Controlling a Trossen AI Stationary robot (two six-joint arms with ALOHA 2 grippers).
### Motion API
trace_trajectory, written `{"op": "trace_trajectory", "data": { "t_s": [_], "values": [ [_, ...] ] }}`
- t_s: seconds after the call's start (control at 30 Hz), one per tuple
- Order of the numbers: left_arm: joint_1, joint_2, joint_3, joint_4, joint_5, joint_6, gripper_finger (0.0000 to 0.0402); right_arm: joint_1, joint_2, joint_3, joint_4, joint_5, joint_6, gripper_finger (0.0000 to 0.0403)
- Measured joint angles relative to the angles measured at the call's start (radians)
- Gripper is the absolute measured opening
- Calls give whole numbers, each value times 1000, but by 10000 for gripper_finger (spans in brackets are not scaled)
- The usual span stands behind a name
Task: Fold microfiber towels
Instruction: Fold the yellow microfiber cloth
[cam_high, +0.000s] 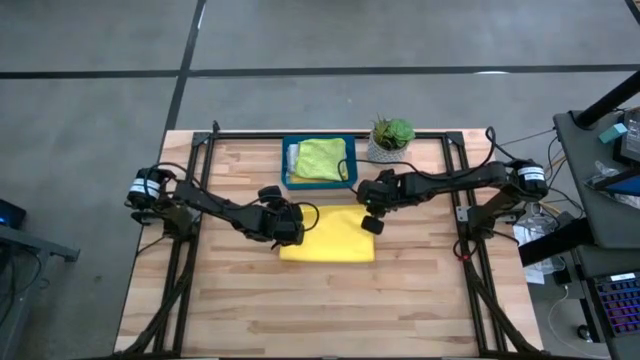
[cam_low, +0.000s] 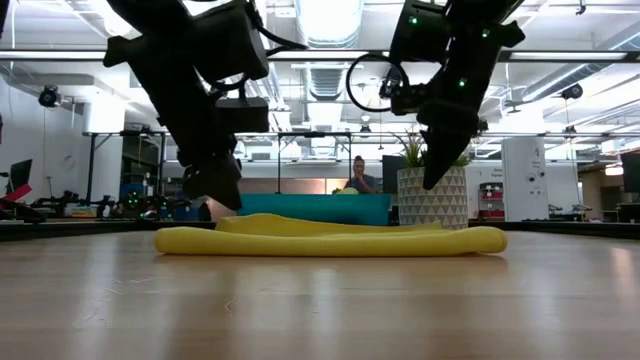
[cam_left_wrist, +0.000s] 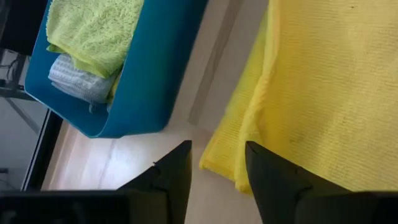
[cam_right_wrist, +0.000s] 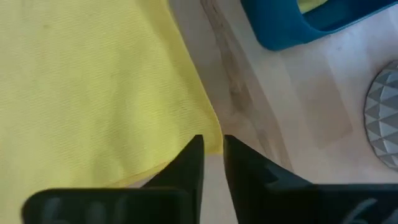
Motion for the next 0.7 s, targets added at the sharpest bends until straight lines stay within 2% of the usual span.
{"op": "trace_trajectory", "data": {
  "t_s": [0.23, 0.4, 0.47, 0.63, 0.7],
  "values": [
    [5, -4, 0, -23, -4, 1, 139, -21, -3, 0, 3, 7, -26, 94],
    [4, -47, 9, -67, 18, 55, 139, -21, -23, 0, 0, 1, -42, 104],
    [4, -79, 14, -64, 85, 117, 139, -20, -36, 0, -4, -9, -43, 102],
    [2, -131, -2, -28, 394, 290, 126, -12, -61, 0, -24, -11, -41, 86],
    [7, -131, -17, 18, 440, 295, 112, -7, -72, 0, -19, -12, -41, 78]
  ]
}}
